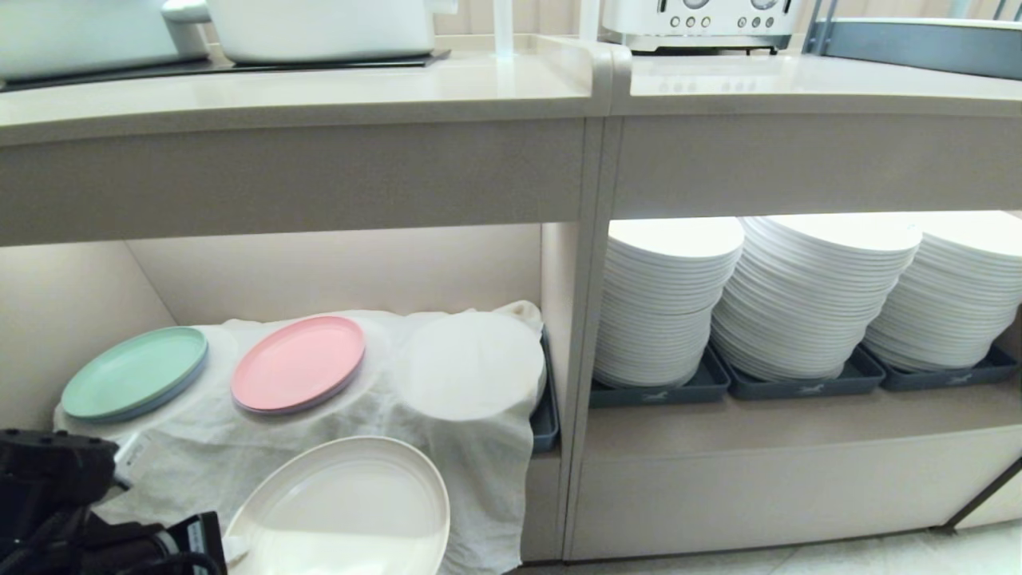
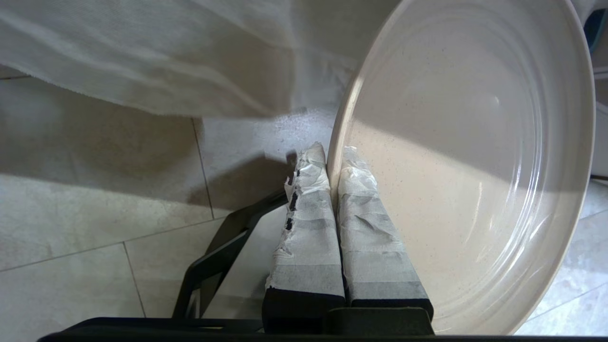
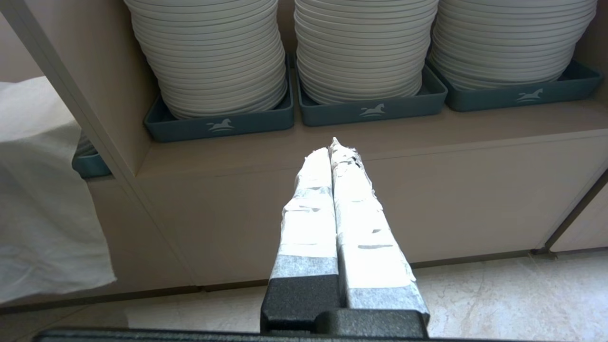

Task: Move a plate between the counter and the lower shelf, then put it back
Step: Put the plate

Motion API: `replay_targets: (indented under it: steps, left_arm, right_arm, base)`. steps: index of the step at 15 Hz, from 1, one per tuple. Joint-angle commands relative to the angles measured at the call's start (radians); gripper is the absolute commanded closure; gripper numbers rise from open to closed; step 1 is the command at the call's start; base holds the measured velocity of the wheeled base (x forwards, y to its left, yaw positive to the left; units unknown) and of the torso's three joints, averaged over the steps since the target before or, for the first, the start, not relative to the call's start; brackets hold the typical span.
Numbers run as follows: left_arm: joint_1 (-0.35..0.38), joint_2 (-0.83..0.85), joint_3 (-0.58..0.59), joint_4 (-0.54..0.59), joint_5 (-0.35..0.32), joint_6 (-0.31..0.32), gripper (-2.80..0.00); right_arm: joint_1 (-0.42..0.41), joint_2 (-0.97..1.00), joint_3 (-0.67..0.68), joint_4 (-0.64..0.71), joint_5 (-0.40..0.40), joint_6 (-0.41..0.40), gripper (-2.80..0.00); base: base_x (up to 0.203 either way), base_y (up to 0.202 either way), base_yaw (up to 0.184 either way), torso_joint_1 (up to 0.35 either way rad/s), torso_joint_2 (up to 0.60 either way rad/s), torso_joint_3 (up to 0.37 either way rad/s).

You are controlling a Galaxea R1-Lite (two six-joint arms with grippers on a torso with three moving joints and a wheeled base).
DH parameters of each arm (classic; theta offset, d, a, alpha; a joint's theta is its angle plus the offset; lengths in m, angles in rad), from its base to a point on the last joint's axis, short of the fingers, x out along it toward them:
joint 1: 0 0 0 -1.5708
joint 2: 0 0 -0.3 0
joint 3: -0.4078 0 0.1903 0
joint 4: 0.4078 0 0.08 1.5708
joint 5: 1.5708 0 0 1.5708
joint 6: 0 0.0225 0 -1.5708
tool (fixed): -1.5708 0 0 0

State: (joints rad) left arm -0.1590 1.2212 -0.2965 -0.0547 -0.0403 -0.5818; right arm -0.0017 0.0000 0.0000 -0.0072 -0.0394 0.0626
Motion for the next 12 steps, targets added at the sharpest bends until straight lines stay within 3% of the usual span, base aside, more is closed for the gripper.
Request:
replay_targets:
  steps: [1, 8, 12]
  left_arm:
    - [0.036, -0.043, 0.023, -0.001, -0.016, 0.014, 0.00]
    - [0.127, -0.113, 0.076, 0.001, -0.071, 0.113, 0.00]
    - [0.115, -0.118, 0.073, 0.001, -0.069, 0.125, 0.00]
  right_arm:
    - [0.000, 0.000, 0.000, 0.000, -0.001, 0.000, 0.00]
    - [0.000, 0.000, 0.000, 0.000, -0.001, 0.000, 0.00]
    - [0.000, 0.000, 0.000, 0.000, -0.001, 0.000, 0.00]
  base:
    - [0.000, 0.000, 0.000, 0.000, 0.00, 0.000]
    - [0.000, 0.000, 0.000, 0.000, 0.00, 0.000]
    - [0.000, 0.000, 0.000, 0.000, 0.00, 0.000]
